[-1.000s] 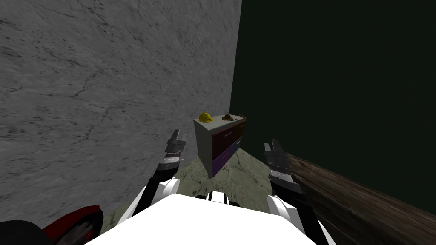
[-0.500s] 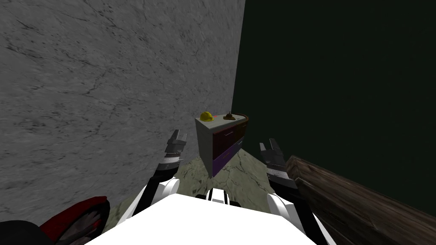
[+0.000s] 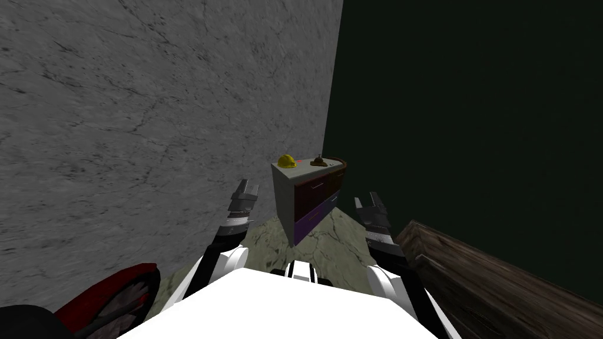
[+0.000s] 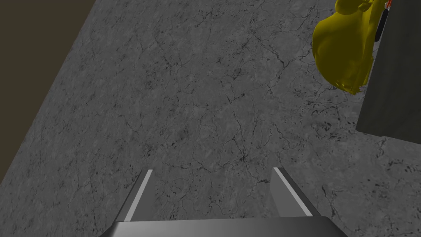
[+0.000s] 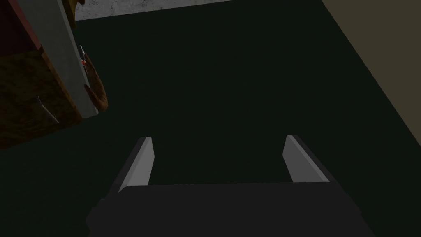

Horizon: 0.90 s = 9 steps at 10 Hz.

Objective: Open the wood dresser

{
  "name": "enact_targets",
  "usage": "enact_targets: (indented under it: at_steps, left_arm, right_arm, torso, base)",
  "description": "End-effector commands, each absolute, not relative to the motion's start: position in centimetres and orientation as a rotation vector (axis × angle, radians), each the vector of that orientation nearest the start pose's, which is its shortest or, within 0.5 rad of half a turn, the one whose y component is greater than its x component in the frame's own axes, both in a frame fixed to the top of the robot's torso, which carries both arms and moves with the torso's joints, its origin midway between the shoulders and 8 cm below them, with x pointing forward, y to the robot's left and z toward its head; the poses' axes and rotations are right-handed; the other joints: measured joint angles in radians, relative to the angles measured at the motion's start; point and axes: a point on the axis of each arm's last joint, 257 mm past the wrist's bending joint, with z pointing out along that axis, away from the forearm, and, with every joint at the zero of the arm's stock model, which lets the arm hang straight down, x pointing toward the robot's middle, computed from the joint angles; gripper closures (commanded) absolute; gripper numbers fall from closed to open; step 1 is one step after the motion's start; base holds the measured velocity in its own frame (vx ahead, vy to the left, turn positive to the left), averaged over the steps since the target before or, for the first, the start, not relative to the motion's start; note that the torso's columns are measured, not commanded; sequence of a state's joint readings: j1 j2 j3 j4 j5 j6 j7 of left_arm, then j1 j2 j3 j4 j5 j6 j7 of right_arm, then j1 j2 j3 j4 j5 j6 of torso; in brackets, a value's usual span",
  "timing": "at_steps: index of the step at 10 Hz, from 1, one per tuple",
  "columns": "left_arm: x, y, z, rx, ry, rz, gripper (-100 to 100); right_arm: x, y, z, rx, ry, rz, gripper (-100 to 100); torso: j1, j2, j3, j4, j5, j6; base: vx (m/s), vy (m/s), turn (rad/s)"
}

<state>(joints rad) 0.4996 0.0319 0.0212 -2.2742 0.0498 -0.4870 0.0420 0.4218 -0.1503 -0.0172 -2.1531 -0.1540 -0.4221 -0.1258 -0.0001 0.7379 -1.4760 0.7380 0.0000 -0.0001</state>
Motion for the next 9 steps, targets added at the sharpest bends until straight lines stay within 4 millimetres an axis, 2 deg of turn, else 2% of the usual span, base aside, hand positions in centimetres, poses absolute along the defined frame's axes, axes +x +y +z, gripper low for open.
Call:
enact_targets:
  at_steps: [1,9]
  left_arm:
    - [34.6,29.0,2.0,-0.695,0.606,-1.348,0]
    - [34.6,29.0,2.0,-0.695,0.606,-1.348,0]
  right_arm:
    - [39.3,-28.9,-2.6,0.869,0.682,1.564,-100]
    - [41.5,-28.0,-4.5,1.043,0.619,1.813,-100]
  torso:
    - [0.001,0.000,0.000,0.000,0.000,0.000]
    - [0.000,0.000,0.000,0.000,0.000,0.000]
  base:
    - [0.019,-0.039,0.079]
    - [0.016,-0.045,0.092]
